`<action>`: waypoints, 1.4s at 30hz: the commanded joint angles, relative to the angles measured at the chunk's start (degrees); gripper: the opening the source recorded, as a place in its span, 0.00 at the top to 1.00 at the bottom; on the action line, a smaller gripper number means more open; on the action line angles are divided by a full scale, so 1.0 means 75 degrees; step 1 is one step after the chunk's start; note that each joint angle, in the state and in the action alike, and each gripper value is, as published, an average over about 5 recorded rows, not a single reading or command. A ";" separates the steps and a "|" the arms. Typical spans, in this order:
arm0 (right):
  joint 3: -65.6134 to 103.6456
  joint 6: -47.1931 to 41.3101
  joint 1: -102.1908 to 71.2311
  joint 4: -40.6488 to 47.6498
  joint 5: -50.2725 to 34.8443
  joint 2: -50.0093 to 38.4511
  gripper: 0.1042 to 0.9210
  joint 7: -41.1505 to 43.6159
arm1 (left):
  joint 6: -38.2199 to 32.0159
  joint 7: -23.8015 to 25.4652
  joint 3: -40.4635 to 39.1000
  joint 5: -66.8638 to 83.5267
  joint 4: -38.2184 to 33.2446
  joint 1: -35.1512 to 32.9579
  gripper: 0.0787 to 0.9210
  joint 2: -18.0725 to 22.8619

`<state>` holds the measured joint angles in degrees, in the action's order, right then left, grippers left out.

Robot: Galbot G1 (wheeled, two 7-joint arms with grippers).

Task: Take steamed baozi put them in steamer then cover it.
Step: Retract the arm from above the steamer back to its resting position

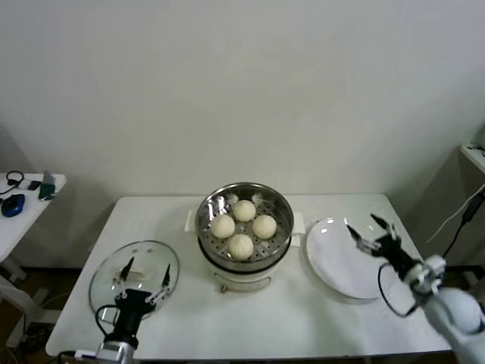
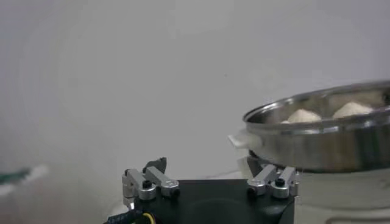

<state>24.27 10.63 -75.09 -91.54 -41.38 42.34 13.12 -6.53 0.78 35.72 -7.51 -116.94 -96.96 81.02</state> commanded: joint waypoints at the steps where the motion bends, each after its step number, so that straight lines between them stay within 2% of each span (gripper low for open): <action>1: 0.1840 0.1262 -0.2987 -0.0207 0.0280 0.2209 0.12 -0.0060 | 0.0012 -0.1667 0.0393 -0.4998 0.0248 0.0041 0.12 -0.0760; 6: 0.1745 0.1349 -0.3047 -0.0360 0.0342 0.2549 0.12 -0.0177 | 0.0062 -0.2087 0.0697 -0.6817 0.0987 0.0080 0.12 -0.1350; 11: 0.1707 0.1293 -0.3055 -0.0562 0.0403 0.2720 0.12 -0.0219 | 0.0309 -0.2469 0.0658 -0.7944 0.2090 0.0362 0.12 -0.1571; 21: 0.1774 0.1094 -0.3029 -0.0896 0.0412 0.2918 0.12 -0.0312 | 0.0431 -0.2708 0.0401 -0.8504 0.3461 0.1042 0.12 -0.1532; 37: 0.1889 0.1195 -0.3205 -0.0969 0.0472 0.3140 0.12 -0.0349 | 0.0504 -0.2978 0.0094 -0.8676 0.4818 0.2584 0.12 -0.1456; 42: 0.1922 0.1221 -0.3224 -0.1008 0.0504 0.3235 0.12 -0.0350 | 0.0410 -0.3018 0.0053 -0.8797 0.5142 0.2791 0.12 -0.1445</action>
<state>38.35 19.49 -98.65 -98.64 -37.85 65.58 10.53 -3.09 -20.70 36.43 -70.58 -85.02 -81.27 70.49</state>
